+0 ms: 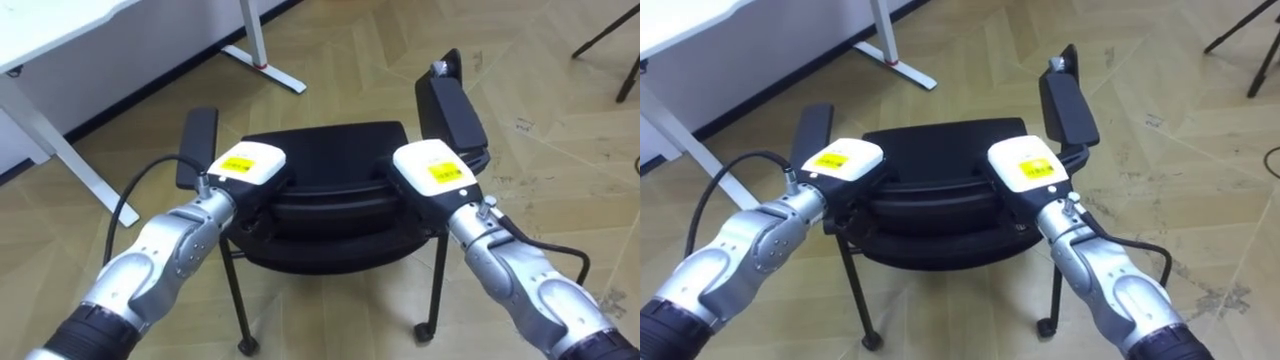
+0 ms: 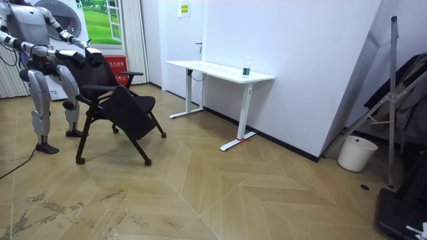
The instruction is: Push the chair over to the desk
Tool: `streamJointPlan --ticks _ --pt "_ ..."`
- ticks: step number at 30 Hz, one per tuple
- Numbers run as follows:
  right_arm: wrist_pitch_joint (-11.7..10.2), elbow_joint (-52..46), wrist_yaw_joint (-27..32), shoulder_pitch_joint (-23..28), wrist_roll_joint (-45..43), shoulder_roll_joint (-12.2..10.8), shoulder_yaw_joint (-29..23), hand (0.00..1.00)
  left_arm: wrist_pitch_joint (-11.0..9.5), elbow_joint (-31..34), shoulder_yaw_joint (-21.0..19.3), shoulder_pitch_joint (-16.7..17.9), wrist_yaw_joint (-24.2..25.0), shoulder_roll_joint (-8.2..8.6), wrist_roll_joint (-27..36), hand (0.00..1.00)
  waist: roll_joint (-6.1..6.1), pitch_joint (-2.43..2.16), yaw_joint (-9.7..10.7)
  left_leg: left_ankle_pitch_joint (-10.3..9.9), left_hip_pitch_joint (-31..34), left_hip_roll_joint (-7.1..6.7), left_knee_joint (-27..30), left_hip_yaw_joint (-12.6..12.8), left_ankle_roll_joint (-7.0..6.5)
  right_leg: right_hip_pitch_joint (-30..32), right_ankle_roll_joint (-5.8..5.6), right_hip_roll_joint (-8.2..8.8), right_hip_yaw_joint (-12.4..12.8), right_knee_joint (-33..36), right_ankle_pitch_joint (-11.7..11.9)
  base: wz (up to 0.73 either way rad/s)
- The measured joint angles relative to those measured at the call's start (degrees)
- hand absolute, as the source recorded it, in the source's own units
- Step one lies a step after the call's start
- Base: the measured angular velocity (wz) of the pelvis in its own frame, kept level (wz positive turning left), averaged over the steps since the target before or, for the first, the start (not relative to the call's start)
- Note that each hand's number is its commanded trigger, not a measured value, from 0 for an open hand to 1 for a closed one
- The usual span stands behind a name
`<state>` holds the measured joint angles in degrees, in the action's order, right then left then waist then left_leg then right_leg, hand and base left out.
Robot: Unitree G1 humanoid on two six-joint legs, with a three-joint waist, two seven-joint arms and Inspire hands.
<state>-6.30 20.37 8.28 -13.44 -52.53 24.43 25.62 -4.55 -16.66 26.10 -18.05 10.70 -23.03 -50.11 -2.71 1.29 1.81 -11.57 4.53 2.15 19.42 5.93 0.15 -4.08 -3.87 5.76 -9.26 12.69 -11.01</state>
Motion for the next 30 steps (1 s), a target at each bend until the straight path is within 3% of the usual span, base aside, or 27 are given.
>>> streamJointPlan --ticks 15,24,30 --pt "-0.50 0.98 1.65 0.01 -0.26 0.06 0.04 1.00 -0.41 0.35 0.49 -0.14 0.02 -0.31 -0.11 1.00 0.37 -0.03 -0.19 0.00 0.18 -0.04 0.10 -0.06 0.00 0.03 -0.06 0.01 0.01 -0.07 -0.04 0.00" --pt "-0.50 1.18 1.90 0.09 0.07 0.06 0.13 1.00 0.44 1.12 1.10 -0.44 0.74 -0.63 -0.17 1.00 0.92 0.01 -0.15 0.00 0.38 -0.02 0.49 -0.37 0.00 -0.01 -0.07 0.04 -0.35 0.01 -0.05 0.00" --pt "-0.46 1.79 2.00 0.13 0.49 0.00 0.17 1.00 0.57 1.07 1.11 -0.50 0.84 -0.01 -1.69 1.00 1.15 0.17 -0.10 -0.96 0.98 0.66 2.52 -0.50 0.07 -0.49 -0.03 -0.27 -1.22 0.22 -0.13 0.04"
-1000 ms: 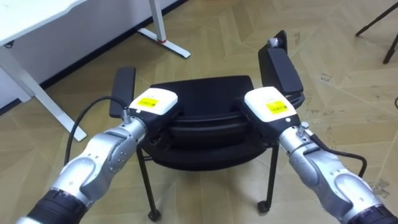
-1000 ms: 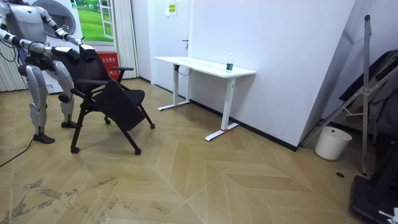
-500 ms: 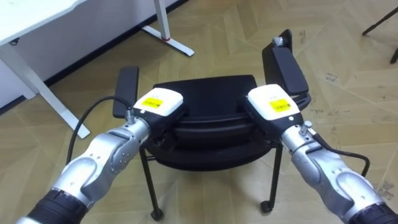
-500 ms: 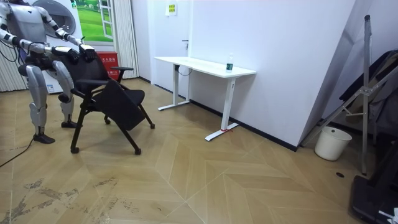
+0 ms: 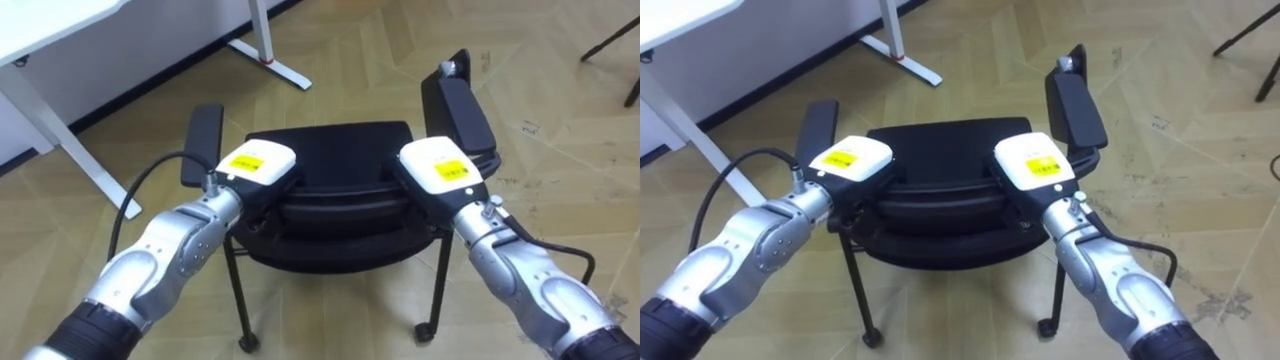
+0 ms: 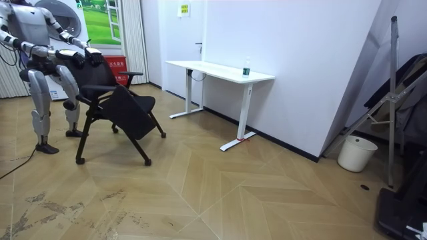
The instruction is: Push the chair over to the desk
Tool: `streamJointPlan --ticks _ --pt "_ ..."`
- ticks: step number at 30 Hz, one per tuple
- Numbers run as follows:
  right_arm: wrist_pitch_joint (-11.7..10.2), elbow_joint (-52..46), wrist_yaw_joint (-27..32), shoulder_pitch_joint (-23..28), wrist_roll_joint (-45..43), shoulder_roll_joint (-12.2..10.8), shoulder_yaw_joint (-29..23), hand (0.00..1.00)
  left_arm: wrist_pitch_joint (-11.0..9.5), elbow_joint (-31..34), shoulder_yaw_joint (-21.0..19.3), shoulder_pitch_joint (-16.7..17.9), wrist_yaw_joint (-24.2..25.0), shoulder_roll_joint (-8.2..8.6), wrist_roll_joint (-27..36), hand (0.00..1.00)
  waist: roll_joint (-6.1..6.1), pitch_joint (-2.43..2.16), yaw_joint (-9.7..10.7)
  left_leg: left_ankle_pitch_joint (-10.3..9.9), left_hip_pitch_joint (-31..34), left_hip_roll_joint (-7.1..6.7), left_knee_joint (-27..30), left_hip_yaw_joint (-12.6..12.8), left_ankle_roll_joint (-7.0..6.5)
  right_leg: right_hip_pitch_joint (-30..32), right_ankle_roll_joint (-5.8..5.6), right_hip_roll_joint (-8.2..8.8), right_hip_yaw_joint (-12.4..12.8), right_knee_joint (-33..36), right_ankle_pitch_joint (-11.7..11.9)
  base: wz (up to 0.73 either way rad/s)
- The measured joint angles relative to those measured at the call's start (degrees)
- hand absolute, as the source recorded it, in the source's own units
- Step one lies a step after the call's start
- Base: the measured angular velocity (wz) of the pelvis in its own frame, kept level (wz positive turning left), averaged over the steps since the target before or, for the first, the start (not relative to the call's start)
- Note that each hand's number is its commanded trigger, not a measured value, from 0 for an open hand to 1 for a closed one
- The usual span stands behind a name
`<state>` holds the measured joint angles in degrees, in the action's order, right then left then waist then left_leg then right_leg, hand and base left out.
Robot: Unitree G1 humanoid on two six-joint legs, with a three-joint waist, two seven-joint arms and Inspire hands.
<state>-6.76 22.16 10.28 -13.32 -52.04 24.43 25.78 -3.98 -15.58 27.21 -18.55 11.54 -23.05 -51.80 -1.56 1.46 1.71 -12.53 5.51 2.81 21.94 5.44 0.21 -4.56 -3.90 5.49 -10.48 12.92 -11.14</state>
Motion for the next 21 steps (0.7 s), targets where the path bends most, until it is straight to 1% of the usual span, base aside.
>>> streamJointPlan --ticks 1,2,3,4,5,7,8,9,11,12,14,16,18,20,21 --pt "0.00 0.31 0.00 -0.07 0.44 -0.06 0.16 1.00 -0.10 -0.13 0.01 0.00 -0.05 0.00 0.00 1.00 0.10 0.12 0.01 -0.58 0.14 0.38 0.92 -0.03 -0.01 -0.09 0.04 -0.19 -0.21 0.56 -0.25 0.08" --pt "-0.01 0.63 0.00 -0.07 0.96 -0.11 0.32 1.00 -0.12 -0.14 0.01 -0.01 -0.04 0.00 0.00 1.00 0.17 0.19 0.30 -1.62 0.71 0.75 2.84 -0.60 0.12 -0.14 0.16 -0.46 -0.71 1.64 -1.05 0.12" --pt "-0.04 0.78 0.00 -0.09 1.13 -0.11 0.35 1.00 -0.12 -0.15 0.01 -0.01 -0.03 -0.01 0.00 1.00 0.23 0.23 0.43 -2.14 1.02 0.93 3.95 -0.89 0.20 -0.06 0.20 -0.59 -0.79 2.51 -1.65 0.12" --pt "-0.25 1.03 0.00 -0.14 1.64 -0.12 0.35 1.00 -0.11 -0.14 0.00 -0.02 -0.08 -0.02 0.00 1.00 0.27 0.27 0.48 -3.39 1.67 1.52 6.19 -0.97 0.33 0.66 0.41 -0.74 -0.85 4.88 -3.08 0.04" --pt "-0.35 1.17 0.00 -0.19 1.91 -0.12 0.35 1.00 -0.12 -0.14 -0.01 -0.06 -0.12 -0.05 0.00 1.00 0.31 0.29 0.35 -3.94 1.98 1.73 7.37 -1.08 0.47 1.04 0.51 -0.78 -0.84 6.16 -3.80 0.00" --pt "-0.88 1.77 0.05 -0.36 2.03 -0.15 0.26 1.00 -0.16 -0.30 -0.04 -0.10 -0.35 -0.04 0.00 1.00 0.37 0.38 0.22 -5.81 3.06 2.40 10.68 -1.62 0.86 2.25 0.92 -0.86 -1.29 10.63 -6.45 0.07" --pt "-0.91 1.79 0.11 -0.37 2.23 -0.17 0.21 1.00 -0.18 -0.48 -0.07 -0.11 -0.81 -0.02 0.05 1.00 0.63 0.51 0.10 -6.23 3.31 2.43 11.58 -1.70 1.01 2.79 1.10 -0.54 -1.49 12.84 -7.69 0.11" --pt "-0.91 1.78 0.15 -0.30 2.27 -0.20 0.10 1.00 -0.23 -0.66 -0.08 -0.16 -1.02 0.04 0.08 1.00 0.78 0.58 0.17 -6.30 3.34 2.34 11.80 -1.71 1.03 2.94 1.11 -0.32 -1.66 13.67 -8.19 0.21" --pt "-0.93 1.99 0.31 -0.41 2.42 -0.26 0.01 1.00 -0.46 -1.80 -0.06 -0.84 -1.43 0.32 0.53 1.00 1.36 0.72 1.08 -6.37 4.09 2.21 13.62 -1.58 1.16 3.60 1.35 0.43 -2.82 16.57 -10.39 0.35" --pt "-0.94 2.19 0.52 -0.46 2.39 -0.29 0.00 1.00 -0.62 -2.25 -0.06 -1.12 -1.53 0.43 0.54 1.00 1.47 0.79 1.00 -6.39 4.28 2.19 14.16 -1.53 1.20 3.75 1.48 0.59 -3.02 17.35 -11.07 0.36" --pt "-1.69 3.39 1.55 -0.75 2.38 -0.38 -0.10 1.00 -1.04 -3.57 -0.07 -1.60 -2.58 0.87 0.51 1.00 1.86 0.69 1.10 -6.36 5.74 2.65 16.93 -0.75 1.26 4.81 2.06 0.88 -3.88 20.10 -13.01 0.31" --pt "-2.35 4.20 2.15 -1.05 2.17 -0.36 -0.16 1.00 -1.41 -4.42 -0.08 -1.80 -3.33 1.16 0.53 1.00 1.95 0.58 1.19 -6.06 6.91 2.91 18.85 -0.80 1.61 5.60 2.64 1.27 -3.74 21.73 -13.84 0.14" --pt "-2.47 4.83 2.61 -1.34 2.15 -0.35 -0.16 1.00 -1.61 -5.20 -0.08 -1.94 -3.94 1.60 0.59 1.00 1.69 0.54 1.14 -5.46 8.80 3.51 20.69 -0.71 1.73 5.58 3.05 0.94 -3.72 22.54 -14.18 0.12" --pt "-2.89 5.47 4.08 -1.50 2.19 -0.20 -0.16 1.00 -2.09 -5.34 -0.15 -2.11 -4.87 1.63 0.67 1.00 2.24 0.75 1.13 -5.28 9.98 3.49 21.02 -0.78 1.76 6.21 3.44 0.90 -3.44 23.20 -14.45 0.15" --pt "-3.34 5.46 5.23 -1.55 2.22 0.34 -0.32 1.00 -2.63 -5.54 -0.21 -2.92 -5.20 1.62 1.01 1.00 2.09 0.62 1.11 -5.30 10.46 3.22 19.99 -0.71 1.76 7.23 3.47 1.00 -3.11 23.54 -14.50 0.18"
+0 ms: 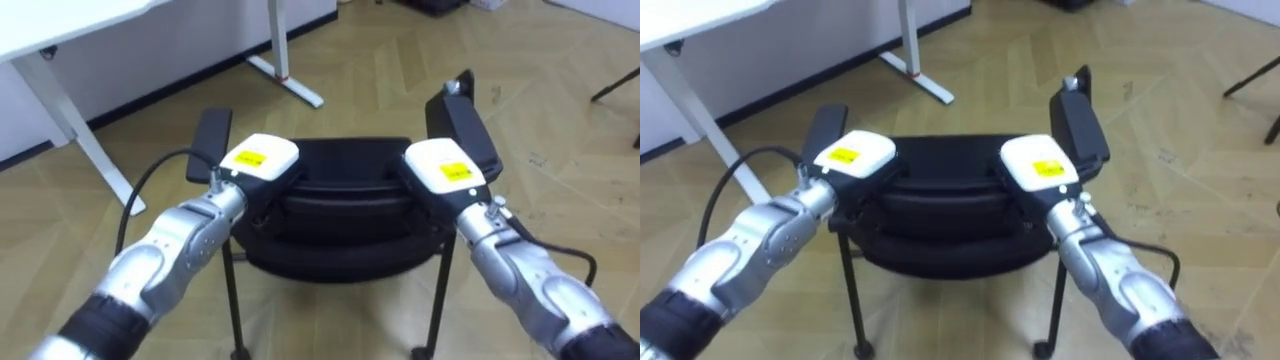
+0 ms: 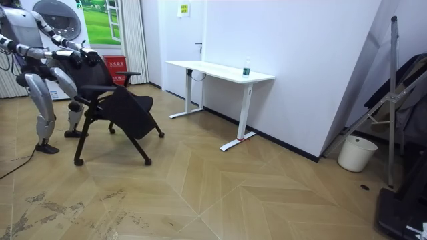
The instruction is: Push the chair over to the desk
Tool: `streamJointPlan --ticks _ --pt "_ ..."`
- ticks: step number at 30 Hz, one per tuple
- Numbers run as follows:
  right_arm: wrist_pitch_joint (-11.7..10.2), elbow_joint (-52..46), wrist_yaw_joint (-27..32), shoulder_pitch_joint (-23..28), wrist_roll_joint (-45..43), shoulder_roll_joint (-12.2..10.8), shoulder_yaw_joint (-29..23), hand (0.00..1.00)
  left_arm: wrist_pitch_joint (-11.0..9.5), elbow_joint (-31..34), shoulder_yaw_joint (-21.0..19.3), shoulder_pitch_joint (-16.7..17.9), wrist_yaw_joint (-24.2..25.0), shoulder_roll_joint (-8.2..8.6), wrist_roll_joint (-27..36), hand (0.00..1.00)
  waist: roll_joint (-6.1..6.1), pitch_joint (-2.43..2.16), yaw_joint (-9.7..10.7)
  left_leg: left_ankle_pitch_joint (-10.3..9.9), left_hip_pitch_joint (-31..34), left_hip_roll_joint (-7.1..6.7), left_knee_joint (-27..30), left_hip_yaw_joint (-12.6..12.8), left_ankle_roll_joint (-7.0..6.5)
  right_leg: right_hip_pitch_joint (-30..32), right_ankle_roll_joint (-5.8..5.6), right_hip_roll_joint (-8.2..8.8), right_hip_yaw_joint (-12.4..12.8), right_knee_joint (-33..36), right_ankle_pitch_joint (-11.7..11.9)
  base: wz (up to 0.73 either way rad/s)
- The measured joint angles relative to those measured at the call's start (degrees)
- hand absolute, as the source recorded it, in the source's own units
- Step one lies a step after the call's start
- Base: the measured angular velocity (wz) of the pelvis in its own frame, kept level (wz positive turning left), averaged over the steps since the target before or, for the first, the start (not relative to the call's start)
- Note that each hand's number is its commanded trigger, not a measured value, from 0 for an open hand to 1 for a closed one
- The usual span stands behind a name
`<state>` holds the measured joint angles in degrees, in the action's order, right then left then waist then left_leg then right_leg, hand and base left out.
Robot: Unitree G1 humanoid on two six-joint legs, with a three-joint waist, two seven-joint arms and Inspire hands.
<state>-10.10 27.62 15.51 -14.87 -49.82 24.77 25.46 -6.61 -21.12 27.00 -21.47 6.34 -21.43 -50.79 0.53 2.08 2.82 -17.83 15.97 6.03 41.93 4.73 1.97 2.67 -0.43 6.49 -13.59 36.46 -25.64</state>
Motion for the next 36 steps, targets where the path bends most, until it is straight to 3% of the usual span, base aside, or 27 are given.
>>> streamJointPlan --ticks 4,9,13,15,19,21,23,24,26,28,30,31,34,36 --pt "-0.10 0.33 2.55 -0.25 -0.14 0.12 -0.83 1.00 -0.45 -0.42 0.02 -1.94 -0.68 0.01 0.01 1.00 0.40 -0.07 0.03 -0.09 1.42 -0.45 -1.27 0.85 -0.23 2.47 -0.99 0.60 1.28 0.15 0.57 0.01" --pt "0.19 0.72 4.70 -0.98 -0.06 0.09 -0.56 1.00 -0.50 -0.67 0.10 -3.50 -0.62 -0.35 0.70 1.00 0.49 -0.17 -0.82 -1.73 1.77 -0.92 -1.89 3.40 -2.98 4.37 -2.13 2.08 2.17 0.33 1.04 -0.17" --pt "0.19 0.85 6.04 -1.05 -0.03 0.21 -0.45 1.00 -0.98 -0.80 -0.06 -3.97 -0.79 -0.35 0.65 1.00 1.36 -0.61 -1.79 -2.97 1.00 -2.67 -2.05 6.08 -5.01 6.12 -3.96 5.01 2.67 4.08 1.44 -0.17" --pt "0.20 1.60 6.03 -1.91 -0.11 -0.13 -0.14 1.00 -1.00 -0.94 -0.40 -4.02 -1.10 -0.43 0.70 1.00 1.23 -0.53 -1.91 -4.03 0.90 -2.75 -0.68 7.01 -5.63 7.65 -4.42 6.29 2.49 7.76 2.20 -0.24" --pt "0.16 3.64 6.31 -4.14 -0.02 -0.96 0.33 1.00 -1.34 -1.39 -0.41 -4.81 -1.84 -1.33 1.33 1.00 0.03 0.05 -2.21 -5.97 1.52 -2.65 1.22 7.72 -6.84 11.19 -4.37 6.77 3.43 12.92 5.07 -0.16" --pt "0.19 4.52 6.52 -5.31 -0.06 -1.30 0.38 1.00 -1.43 -2.21 -0.40 -5.72 -2.33 -1.30 1.39 1.00 -0.28 0.30 -2.46 -6.17 1.58 -2.68 1.48 7.91 -7.29 13.38 -3.93 7.59 2.98 15.90 7.36 -0.11" --pt "0.20 5.63 6.95 -6.28 0.05 -1.57 0.47 1.00 -2.16 -4.12 -0.39 -7.11 -2.98 -1.08 1.53 1.00 -0.95 0.89 -3.28 -6.72 1.44 -2.59 1.58 7.69 -8.26 17.23 -3.18 7.27 4.30 19.64 10.02 -0.11" --pt "0.23 5.54 6.96 -6.49 -0.03 -1.61 0.47 1.00 -2.18 -4.13 -0.39 -7.20 -3.23 -1.21 1.58 1.00 -1.16 1.02 -3.46 -6.73 1.45 -2.52 1.56 7.63 -8.27 18.18 -3.34 6.80 4.43 19.53 9.66 -0.13" --pt "0.60 5.21 6.96 -6.83 -0.14 -1.93 0.46 1.00 -2.16 -4.17 -0.48 -7.33 -3.45 -1.53 1.72 1.00 -1.89 1.54 -3.78 -7.06 1.33 -2.40 1.56 5.98 -8.01 21.82 -3.20 4.09 4.00 15.99 8.68 0.11" --pt "0.68 5.26 6.95 -6.45 -0.12 -2.22 0.46 1.00 -2.17 -4.21 -0.30 -7.29 -3.37 -1.74 1.79 1.00 -1.42 1.61 -2.83 -7.12 0.77 -3.03 1.61 4.49 -7.83 23.48 -2.65 2.61 2.83 10.40 9.26 0.53" --pt "0.54 5.29 6.95 -5.86 0.01 -2.24 0.46 1.00 -2.22 -4.21 0.22 -7.20 -3.24 -1.92 1.87 1.00 -0.45 1.35 -1.80 -7.87 -0.01 -3.50 1.93 3.24 -7.08 24.18 -1.76 1.62 1.82 3.34 11.65 0.61" --pt "0.36 5.43 6.90 -5.62 0.08 -2.26 0.46 1.00 -2.22 -4.23 0.29 -6.96 -3.14 -1.83 1.86 1.00 0.08 1.40 -1.47 -8.60 -0.64 -3.68 2.48 2.27 -6.33 23.65 -0.34 1.16 2.01 1.32 14.02 0.60" --pt "0.19 5.25 6.87 -5.51 -0.02 -1.93 0.40 1.00 -2.28 -4.21 0.39 -6.69 -3.28 -1.63 1.92 1.00 -0.58 1.01 -1.18 -10.07 -1.50 -2.47 3.63 0.89 -4.02 21.43 2.19 0.03 0.27 1.42 15.73 0.32" --pt "0.20 5.50 6.47 -5.96 -0.04 -1.90 0.41 1.00 -1.89 -4.30 0.41 -6.69 -3.33 -1.38 1.95 1.00 -1.23 0.70 -1.33 -10.48 -2.05 -1.72 3.26 -0.47 -3.39 20.55 3.27 -0.43 -1.18 1.20 15.56 0.14"
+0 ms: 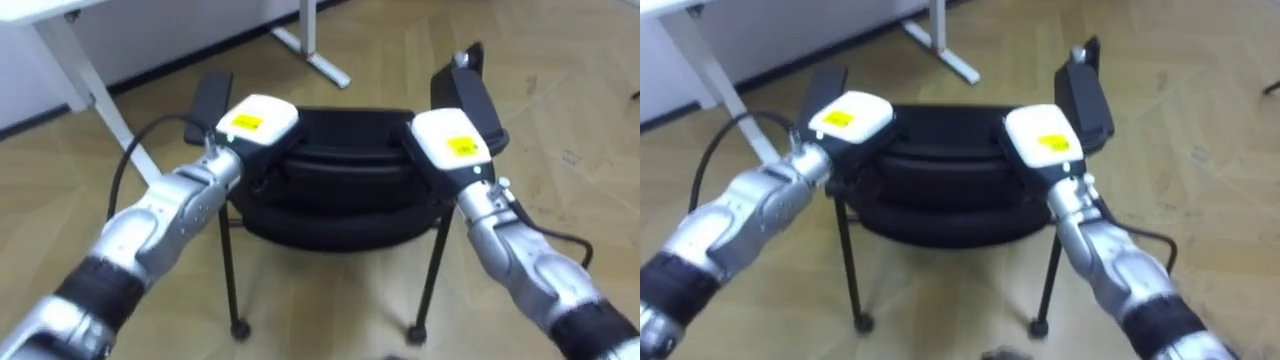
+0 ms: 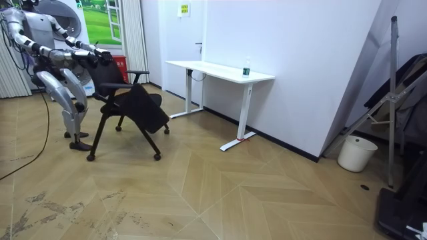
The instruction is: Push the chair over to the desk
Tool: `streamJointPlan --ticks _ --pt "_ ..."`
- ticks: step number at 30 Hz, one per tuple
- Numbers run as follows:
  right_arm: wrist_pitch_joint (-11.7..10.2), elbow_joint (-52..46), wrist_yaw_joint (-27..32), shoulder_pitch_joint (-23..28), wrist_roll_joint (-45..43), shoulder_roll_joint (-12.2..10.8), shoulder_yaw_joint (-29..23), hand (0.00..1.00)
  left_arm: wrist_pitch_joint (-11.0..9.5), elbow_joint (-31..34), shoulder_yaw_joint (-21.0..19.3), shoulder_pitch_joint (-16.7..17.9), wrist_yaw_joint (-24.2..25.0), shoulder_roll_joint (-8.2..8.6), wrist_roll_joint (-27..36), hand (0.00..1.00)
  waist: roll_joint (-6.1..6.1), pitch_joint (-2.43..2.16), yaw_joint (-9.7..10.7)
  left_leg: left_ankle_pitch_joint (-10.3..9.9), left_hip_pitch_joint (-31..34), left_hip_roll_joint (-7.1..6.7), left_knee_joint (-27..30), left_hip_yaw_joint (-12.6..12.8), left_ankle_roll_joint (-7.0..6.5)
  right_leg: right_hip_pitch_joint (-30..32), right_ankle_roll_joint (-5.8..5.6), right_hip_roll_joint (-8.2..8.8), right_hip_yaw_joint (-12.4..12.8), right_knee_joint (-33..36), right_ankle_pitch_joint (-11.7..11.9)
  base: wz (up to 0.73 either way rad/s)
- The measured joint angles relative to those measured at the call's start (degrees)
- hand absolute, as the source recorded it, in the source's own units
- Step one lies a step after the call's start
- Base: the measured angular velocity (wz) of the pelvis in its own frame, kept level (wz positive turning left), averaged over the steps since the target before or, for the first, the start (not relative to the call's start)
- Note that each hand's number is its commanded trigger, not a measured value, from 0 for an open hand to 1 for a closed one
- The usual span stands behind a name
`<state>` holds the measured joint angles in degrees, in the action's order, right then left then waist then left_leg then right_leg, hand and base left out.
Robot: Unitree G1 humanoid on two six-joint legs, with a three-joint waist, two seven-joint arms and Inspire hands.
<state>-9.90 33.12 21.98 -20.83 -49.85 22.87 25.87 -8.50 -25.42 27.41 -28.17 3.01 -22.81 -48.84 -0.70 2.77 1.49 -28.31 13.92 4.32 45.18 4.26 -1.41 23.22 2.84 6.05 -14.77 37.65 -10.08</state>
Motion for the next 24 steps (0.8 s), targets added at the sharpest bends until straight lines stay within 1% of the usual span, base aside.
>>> streamJointPlan --ticks 1,2,3,4,5,6,7,8,9,10,11,12,13,14,15,16,17,18,19,20,21,22,23,24 --pt "0.02 -0.13 -0.76 -0.02 -0.10 -0.24 -0.03 1.00 0.23 -0.03 0.00 0.43 -0.04 0.07 0.00 1.00 0.11 -0.11 -0.05 -0.05 -1.33 0.12 -1.25 -0.32 0.50 -0.83 0.24 -0.19 -0.28 0.18 -0.99 0.14" --pt "0.04 -0.45 -1.53 0.02 -0.30 -0.27 -0.04 1.00 0.49 0.06 -0.02 1.02 -0.12 0.20 0.00 1.00 0.01 -0.20 -0.07 -0.07 -2.83 0.27 -2.43 -0.54 0.92 -1.73 0.42 -0.68 -0.46 0.54 -2.29 0.13" --pt "0.05 -0.57 -1.91 0.04 -0.35 -0.24 -0.04 1.00 0.63 0.11 -0.03 1.25 -0.13 0.23 0.00 1.00 -0.26 -0.29 -0.03 -0.18 -3.47 0.44 -2.59 -0.96 1.24 -2.20 0.43 -1.04 -0.53 0.70 -3.04 0.18" --pt "0.04 -0.66 -2.77 0.06 -0.45 -0.32 -0.06 1.00 0.97 0.11 -0.03 1.72 -0.13 0.43 -0.01 1.00 -0.95 -0.71 0.12 -0.49 -4.30 1.04 -1.20 -0.95 1.90 -3.24 0.81 -2.16 -0.43 0.93 -4.51 0.30" --pt "0.04 -0.30 -3.45 0.15 -0.53 -0.49 -0.17 1.00 1.59 -0.09 0.08 1.86 -0.13 0.82 -0.07 1.00 -1.04 -0.74 0.44 1.18 -2.59 2.75 5.25 -0.10 2.38 -4.49 1.18 -3.34 -0.10 1.76 -5.89 0.31" --pt "-0.06 0.10 -3.75 0.25 -0.63 -0.62 -0.16 1.00 2.00 -0.17 0.36 2.11 -0.18 1.03 -0.16 1.00 -0.92 -0.68 0.45 3.22 -1.39 3.59 9.67 0.10 2.50 -4.86 1.46 -3.95 0.34 2.44 -6.73 0.16" --pt "-0.34 0.55 -4.43 0.72 -0.66 -0.91 -0.15 1.00 2.38 -0.21 0.48 3.02 -0.19 1.40 -0.18 1.00 -0.76 -0.76 -0.16 8.69 1.04 4.94 17.60 0.21 2.53 -6.52 1.97 -4.49 0.49 4.16 -8.14 -0.06" --pt "-0.55 0.97 -4.58 1.00 -0.65 -0.91 -0.13 1.00 2.37 -0.26 0.51 3.49 -0.14 1.52 -0.16 1.00 -0.94 -0.67 -0.42 12.14 2.22 5.49 21.31 0.01 2.67 -7.63 2.31 -4.35 0.76 4.71 -9.04 -0.16" --pt "-0.90 1.30 -4.60 1.70 -0.68 -0.98 -0.06 1.00 2.15 -0.60 0.53 4.51 -0.14 1.84 -0.12 1.00 -0.74 -0.59 -0.87 21.18 4.72 5.98 27.17 -0.16 2.35 -9.72 2.81 -3.92 0.78 5.75 -10.74 -0.08" --pt "-1.35 1.21 -4.59 2.42 -0.73 -0.90 -0.05 1.00 1.95 -0.69 0.52 5.36 -0.15 2.05 -0.07 1.00 0.68 -0.25 -1.18 30.78 7.15 5.87 30.71 -0.17 2.80 -11.44 2.84 -3.44 1.52 6.63 -12.27 0.00" --pt "-1.62 0.96 -4.49 2.82 -0.96 -0.49 -0.08 1.00 1.84 -0.67 0.53 5.70 -0.13 2.27 0.06 1.00 1.06 -0.50 -1.47 34.90 10.03 5.69 33.49 -0.16 2.48 -11.93 2.83 -3.32 2.16 7.29 -13.59 0.04" --pt "-1.73 0.67 -4.44 2.78 -0.95 -0.22 -0.08 1.00 1.82 -0.64 0.54 5.64 -0.15 2.35 0.11 1.00 0.96 -0.55 -1.52 34.07 11.70 5.65 34.53 0.07 2.00 -12.10 3.00 -3.30 1.99 7.53 -13.92 -0.09" --pt "-1.73 0.88 -4.48 2.47 -0.96 -0.25 -0.12 1.00 1.80 -0.69 0.54 5.63 -0.35 2.38 0.31 1.00 1.02 -0.45 -1.85 30.99 14.02 5.24 35.08 0.94 1.23 -12.66 3.61 -3.05 1.87 8.03 -14.65 -0.20" --pt "-1.73 1.28 -4.63 2.26 -0.97 -0.47 -0.11 1.00 1.77 -0.87 0.59 5.71 -0.51 2.38 0.51 1.00 1.12 -0.27 -2.07 27.28 15.04 4.26 32.28 1.38 1.38 -13.64 3.60 -2.97 2.10 8.15 -15.49 -0.23" --pt "-1.73 1.32 -4.67 2.27 -0.96 -0.48 -0.10 1.00 1.67 -0.95 0.68 5.78 -0.80 2.35 0.58 1.00 1.20 -0.18 -2.08 25.71 15.29 3.75 29.92 1.81 1.45 -14.10 3.43 -2.97 2.29 8.16 -15.88 -0.15" --pt "-1.79 1.21 -4.65 2.32 -0.94 -0.43 -0.10 1.00 1.39 -0.95 0.90 5.84 -1.35 2.08 0.64 1.00 1.34 -0.13 -2.04 22.93 15.39 3.15 23.12 3.19 1.84 -14.71 3.08 -2.93 2.59 8.29 -16.85 -0.08" --pt "-1.83 0.95 -4.65 2.29 -0.91 -0.31 -0.16 1.00 1.07 -0.88 0.88 5.83 -1.78 1.90 0.60 1.00 1.37 -0.14 -1.99 21.30 14.90 2.59 14.41 3.98 1.76 -15.18 2.68 -2.83 2.77 8.45 -17.77 -0.07" --pt "-1.83 0.81 -4.66 2.33 -0.91 -0.32 -0.23 1.00 0.90 -0.86 0.87 5.83 -2.16 1.79 0.56 1.00 1.38 -0.15 -1.77 21.17 14.30 2.20 9.43 4.01 1.62 -15.48 2.40 -2.80 2.89 8.45 -18.22 -0.05" --pt "-1.83 0.41 -4.66 2.51 -0.90 -0.21 -0.41 1.00 0.70 -0.58 0.86 5.84 -2.50 1.61 0.49 1.00 1.32 -0.29 -1.60 21.21 12.87 1.38 -0.38 3.66 1.66 -15.66 1.97 -2.67 3.21 8.44 -19.25 -0.10" --pt "-1.80 -0.16 -4.62 2.81 -0.98 -0.09 -0.81 1.00 0.55 -0.16 0.84 5.82 -2.55 1.44 0.45 1.00 1.40 -0.30 -1.57 22.89 11.48 0.68 -6.95 3.64 0.70 -16.24 1.22 -2.23 3.84 8.46 -20.21 -0.12" --pt "-1.69 -0.30 -4.58 3.16 -1.08 -0.28 -0.99 1.00 0.49 -0.11 0.86 5.87 -2.53 1.41 0.25 1.00 1.89 -0.72 -1.49 22.64 10.93 -0.16 -7.51 4.03 -0.10 -16.41 0.35 -1.59 4.38 8.38 -20.67 -0.12" --pt "-1.55 -0.84 -4.54 3.40 -1.12 -0.21 -1.19 1.00 0.51 0.21 0.84 5.82 -2.56 1.34 -0.09 1.00 2.12 -1.44 -0.97 21.85 10.10 -1.29 -8.54 4.81 -1.24 -16.71 -1.76 -1.10 5.32 7.29 -20.60 -0.05" --pt "-1.09 -1.39 -4.21 3.56 -1.23 -0.19 -1.24 1.00 0.64 0.46 0.81 5.71 -2.66 1.26 -0.10 1.00 1.93 -1.43 -0.55 21.43 9.52 -1.76 -8.80 4.86 -2.04 -17.91 -2.55 -1.24 5.37 5.24 -20.06 -0.04" --pt "-0.94 -1.55 -4.03 3.74 -1.31 -0.22 -1.24 1.00 0.76 0.53 0.83 5.72 -2.60 1.27 -0.13 1.00 1.88 -1.46 -0.36 21.12 9.12 -2.00 -8.91 4.93 -2.58 -18.69 -2.74 -1.27 5.33 4.24 -19.77 -0.04"
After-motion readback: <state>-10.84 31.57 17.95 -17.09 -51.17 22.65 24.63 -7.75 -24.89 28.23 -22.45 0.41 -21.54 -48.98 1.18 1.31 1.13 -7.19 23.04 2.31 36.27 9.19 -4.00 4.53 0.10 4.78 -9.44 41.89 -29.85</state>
